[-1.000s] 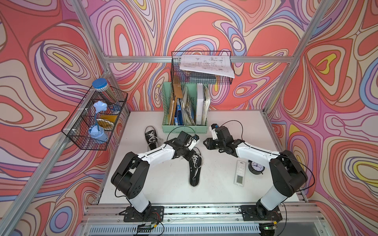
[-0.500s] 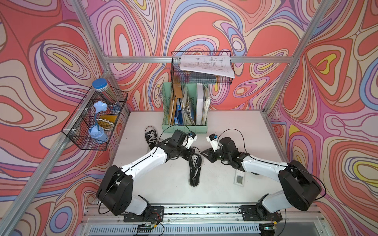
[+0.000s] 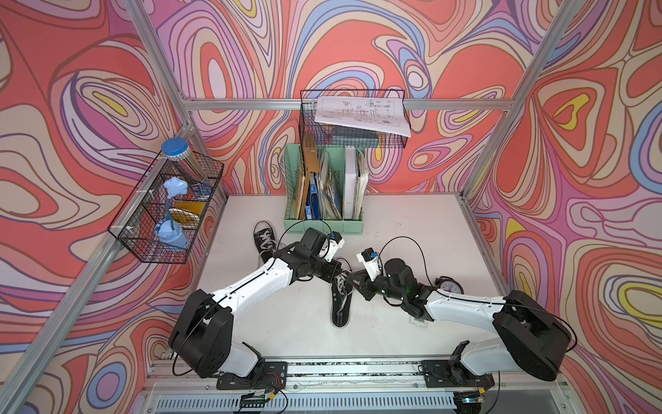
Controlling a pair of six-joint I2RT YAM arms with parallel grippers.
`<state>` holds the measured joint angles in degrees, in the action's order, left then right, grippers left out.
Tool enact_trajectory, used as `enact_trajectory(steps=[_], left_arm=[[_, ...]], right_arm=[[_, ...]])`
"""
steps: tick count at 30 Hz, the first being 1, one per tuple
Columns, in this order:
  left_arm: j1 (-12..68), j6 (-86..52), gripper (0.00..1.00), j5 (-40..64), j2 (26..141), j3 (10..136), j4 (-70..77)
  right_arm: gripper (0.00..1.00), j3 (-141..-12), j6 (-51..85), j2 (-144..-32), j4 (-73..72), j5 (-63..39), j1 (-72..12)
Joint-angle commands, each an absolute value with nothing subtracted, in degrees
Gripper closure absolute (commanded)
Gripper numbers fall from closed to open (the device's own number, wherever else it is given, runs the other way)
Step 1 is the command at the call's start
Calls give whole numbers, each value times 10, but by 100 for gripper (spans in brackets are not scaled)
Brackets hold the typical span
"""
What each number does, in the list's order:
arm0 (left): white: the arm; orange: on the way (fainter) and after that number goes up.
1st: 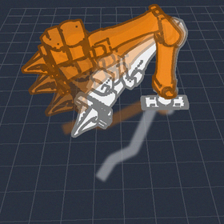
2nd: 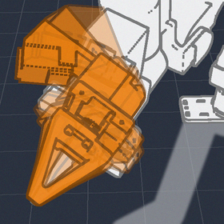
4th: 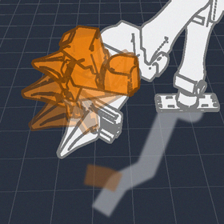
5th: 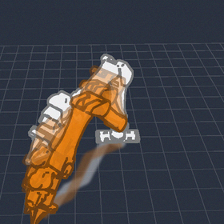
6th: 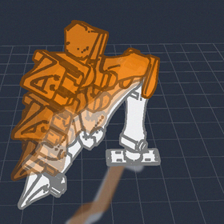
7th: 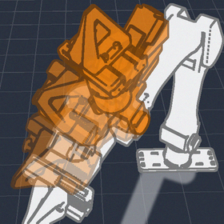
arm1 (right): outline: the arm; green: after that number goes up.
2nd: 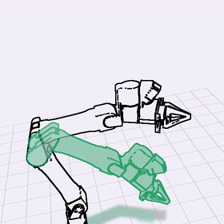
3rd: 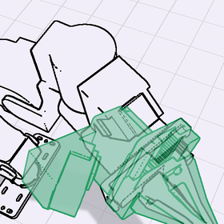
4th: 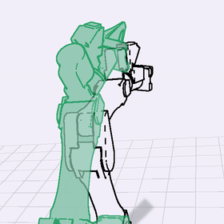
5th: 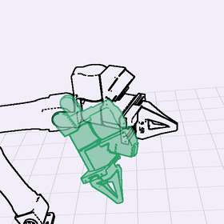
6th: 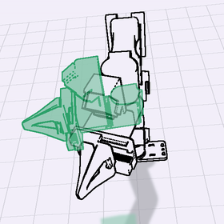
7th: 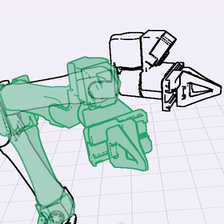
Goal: Tie the shoes
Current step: Cross the shoelace with the shoelace.
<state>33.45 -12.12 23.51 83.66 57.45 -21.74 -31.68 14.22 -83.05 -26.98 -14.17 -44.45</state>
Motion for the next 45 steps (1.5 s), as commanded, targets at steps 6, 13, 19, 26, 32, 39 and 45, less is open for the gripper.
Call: enact_trajectory(steps=[6, 13, 19, 26, 32, 39, 45], left_arm=[[326, -159, 100, 282, 818, 572, -234], [324, -172, 100, 290, 794, 567, -236], [324, -184, 100, 300, 781, 557, -230], [324, -186, 100, 298, 771, 550, -233], [324, -184, 100, 290, 777, 550, -236], [323, -189, 100, 280, 780, 548, -233], [318, -195, 100, 253, 778, 540, -226]], right_arm=[[79, -305, 183, -935, -438, -42, -476], [77, -311, 158, -1001, -542, -7, -485], [67, -304, 122, -1043, -635, 3, -484], [62, -327, 94, -1067, -644, 29, -484], [61, -345, 69, -1088, -658, 25, -484], [67, -356, 48, -1107, -678, 25, -485], [97, -342, 60, -1088, -655, 11, -484]])
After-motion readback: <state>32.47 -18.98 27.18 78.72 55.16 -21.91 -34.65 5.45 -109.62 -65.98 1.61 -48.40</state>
